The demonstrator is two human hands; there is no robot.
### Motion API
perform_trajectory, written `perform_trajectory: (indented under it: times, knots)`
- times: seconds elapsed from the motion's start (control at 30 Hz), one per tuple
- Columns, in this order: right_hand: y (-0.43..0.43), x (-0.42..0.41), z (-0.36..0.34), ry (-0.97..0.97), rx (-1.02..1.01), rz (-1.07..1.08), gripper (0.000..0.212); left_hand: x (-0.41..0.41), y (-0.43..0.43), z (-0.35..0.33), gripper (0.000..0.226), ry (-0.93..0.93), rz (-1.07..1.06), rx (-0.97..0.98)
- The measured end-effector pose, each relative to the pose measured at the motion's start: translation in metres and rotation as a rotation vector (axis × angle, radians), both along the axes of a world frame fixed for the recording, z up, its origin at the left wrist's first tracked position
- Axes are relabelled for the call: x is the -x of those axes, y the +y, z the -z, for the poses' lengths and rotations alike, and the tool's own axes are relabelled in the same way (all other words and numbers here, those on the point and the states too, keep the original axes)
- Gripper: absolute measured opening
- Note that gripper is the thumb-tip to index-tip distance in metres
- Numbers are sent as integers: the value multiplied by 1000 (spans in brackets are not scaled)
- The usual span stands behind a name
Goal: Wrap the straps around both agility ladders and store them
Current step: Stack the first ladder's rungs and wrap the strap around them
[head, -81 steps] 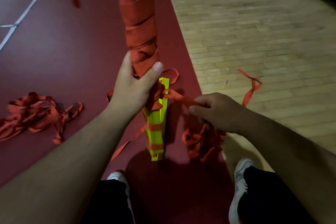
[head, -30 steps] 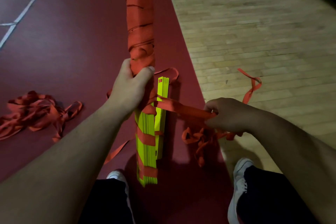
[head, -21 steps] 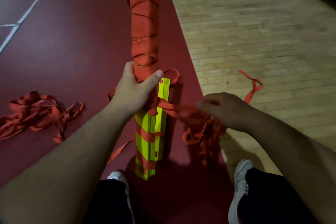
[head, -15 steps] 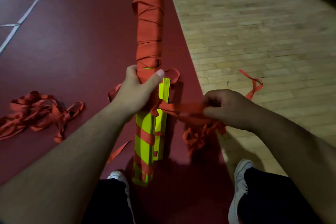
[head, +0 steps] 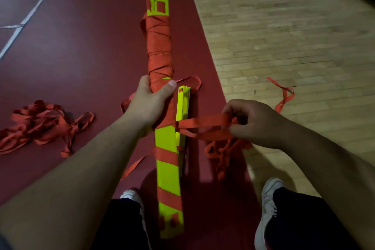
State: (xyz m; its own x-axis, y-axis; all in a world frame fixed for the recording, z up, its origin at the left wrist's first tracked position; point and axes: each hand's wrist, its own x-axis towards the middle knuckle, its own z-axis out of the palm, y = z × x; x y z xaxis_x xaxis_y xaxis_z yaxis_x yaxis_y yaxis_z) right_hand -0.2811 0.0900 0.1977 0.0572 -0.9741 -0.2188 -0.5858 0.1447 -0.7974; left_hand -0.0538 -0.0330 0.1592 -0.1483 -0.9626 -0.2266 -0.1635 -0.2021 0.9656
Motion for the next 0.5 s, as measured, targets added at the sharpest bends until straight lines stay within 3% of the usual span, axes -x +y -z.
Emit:
perform_trajectory:
  times: [0.13, 0.3, 0.4, 0.5]
  knots:
    - [2, -9, -5, -142, 43, -48, 28, -1, -8, 6, 56, 26, -67, -34]
    - [3, -7, -9, -217, -8, -12, 31, 0, -8, -4, 35, 174, -41, -112]
    - [2, -4, -10, -278, -61, -23, 32, 2, 0, -8, 41, 265, 57, -78]
    - [0, -5, -8, -476, -132, -17, 32, 2, 5, -16, 32, 245, 64, 11]
